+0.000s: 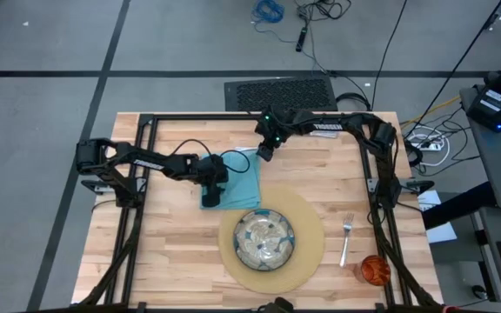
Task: Set table place
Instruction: Fold the blue napkin
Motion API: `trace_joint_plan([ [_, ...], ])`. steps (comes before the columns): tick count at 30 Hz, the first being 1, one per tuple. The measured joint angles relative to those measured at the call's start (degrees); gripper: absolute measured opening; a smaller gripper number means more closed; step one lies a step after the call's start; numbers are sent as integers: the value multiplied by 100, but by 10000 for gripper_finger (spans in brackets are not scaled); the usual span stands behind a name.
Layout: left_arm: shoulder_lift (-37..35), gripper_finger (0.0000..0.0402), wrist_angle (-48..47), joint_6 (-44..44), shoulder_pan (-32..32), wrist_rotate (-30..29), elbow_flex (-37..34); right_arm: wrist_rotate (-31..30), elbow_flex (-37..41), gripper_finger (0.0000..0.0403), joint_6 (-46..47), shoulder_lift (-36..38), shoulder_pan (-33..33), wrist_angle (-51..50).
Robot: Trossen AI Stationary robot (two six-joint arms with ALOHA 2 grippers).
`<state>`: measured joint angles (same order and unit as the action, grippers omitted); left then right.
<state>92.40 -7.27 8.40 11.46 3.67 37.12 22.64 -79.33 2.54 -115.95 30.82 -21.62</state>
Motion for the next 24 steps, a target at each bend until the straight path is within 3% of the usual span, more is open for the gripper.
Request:
trace_joint_plan([
  [11,0,178,-72,-4,-115,21,-7,496,23,169,196,-588,-47,482],
  [24,0,178,-79,-20,-136,19,-7,864,24,169,410,-624,-177,645],
])
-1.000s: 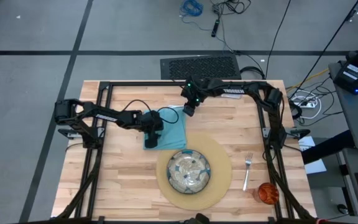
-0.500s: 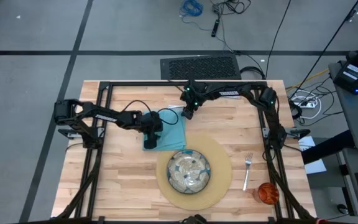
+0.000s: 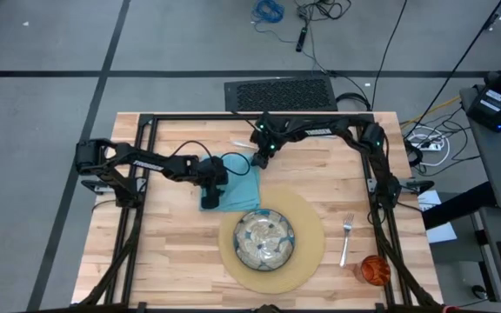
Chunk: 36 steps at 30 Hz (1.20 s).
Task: Set table place
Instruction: Fold the blue napkin
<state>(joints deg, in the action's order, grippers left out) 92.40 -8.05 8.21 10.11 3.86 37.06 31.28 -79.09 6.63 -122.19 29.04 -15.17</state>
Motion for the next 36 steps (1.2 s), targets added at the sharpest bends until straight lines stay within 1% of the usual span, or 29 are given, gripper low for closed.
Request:
trace_joint_plan([
  [4,0,178,0,2,0,0,0,1,-11,169,26,0,10,-16],
  [7,0,178,2,2,0,0,0,-140,-13,168,11,0,-6,-14],
  [10,0,178,2,4,-2,0,0,-330,-15,154,-70,0,-61,-2],
  [13,0,178,7,5,-2,0,0,-496,-17,117,-177,0,-91,-21],
  [17,0,178,5,8,-2,0,0,-600,-20,27,-412,0,-99,-125],
  [18,0,178,4,7,-2,0,0,-603,-20,14,-494,0,-100,-160],
  [24,2,178,1,4,-2,0,0,-602,-129,2,-637,209,-171,-402],
  [26,2,178,2,7,-2,0,0,-582,-389,1,-699,276,-219,-625],
  [29,2,178,6,9,-2,0,0,-595,-878,1,-825,276,-314,-1221],
  [36,2,178,26,5,-6,-1,-4,-714,-1772,1,-885,190,-419,-1989],
])
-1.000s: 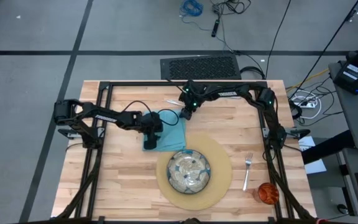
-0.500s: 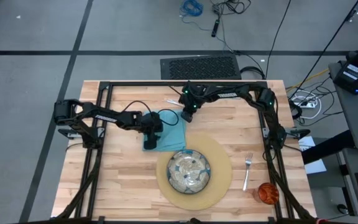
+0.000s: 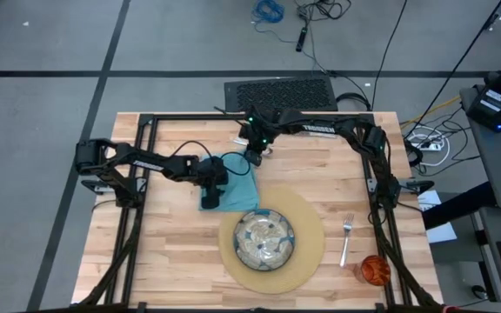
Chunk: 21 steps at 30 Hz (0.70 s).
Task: Set table place
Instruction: Fold the blue napkin
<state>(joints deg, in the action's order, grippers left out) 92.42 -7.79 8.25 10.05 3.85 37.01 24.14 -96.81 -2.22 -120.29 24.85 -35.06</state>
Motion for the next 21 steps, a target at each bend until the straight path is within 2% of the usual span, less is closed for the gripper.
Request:
trace_joint_plan([
  [6,7,178,96,4,-73,-29,-7,-18,-685,0,7,-456,-48,-620],
  [14,9,178,232,36,-90,-32,-13,109,-2057,0,-132,-1470,-211,-1406],
  [21,9,178,233,107,-92,-53,-9,175,-2699,0,-155,-1628,-205,-1649],
])
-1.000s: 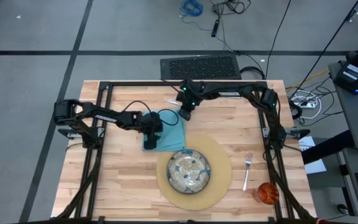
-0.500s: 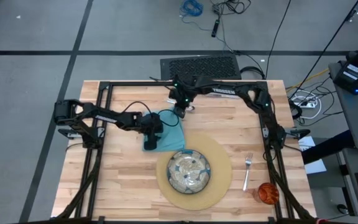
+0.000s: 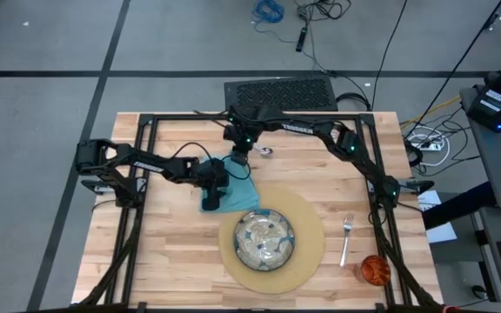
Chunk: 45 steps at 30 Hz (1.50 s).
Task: Set table place
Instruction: Fold the blue napkin
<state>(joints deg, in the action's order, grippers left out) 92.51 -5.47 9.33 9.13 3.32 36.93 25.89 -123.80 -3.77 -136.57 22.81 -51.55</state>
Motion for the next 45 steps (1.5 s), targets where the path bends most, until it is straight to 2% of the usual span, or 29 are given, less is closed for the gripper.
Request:
trace_joint_plan([
  [6,0,178,19,34,0,-24,2,294,-108,0,7,0,-20,-156],
  [11,0,178,21,18,2,-41,2,284,-108,5,-11,-2,-81,-131],
  [14,0,178,6,1,-32,-68,4,204,-108,32,1,0,-69,-171],
  [20,-2,178,6,-90,-120,-150,9,-172,-115,114,6,0,199,-880],
  [24,-2,178,4,-145,-138,-202,9,-196,-115,145,-1,2,387,-1231],
  [31,-2,178,-7,-272,-140,-239,11,-195,-113,143,-130,354,527,-1268],
  [33,-9,178,-44,-493,-144,-470,15,-224,-43,140,-147,538,592,-1389],
  [35,-9,178,-114,-767,-84,-773,17,-346,145,138,-145,819,644,-1440],
  [39,-9,178,-169,-1212,171,-751,17,-503,766,137,-44,1556,658,-1373],
  [42,-9,178,-161,-1705,297,-756,15,-532,1607,137,155,2194,621,-1000],
  [45,-6,178,66,-2375,419,-683,9,-534,2762,137,542,2896,467,-269],
])
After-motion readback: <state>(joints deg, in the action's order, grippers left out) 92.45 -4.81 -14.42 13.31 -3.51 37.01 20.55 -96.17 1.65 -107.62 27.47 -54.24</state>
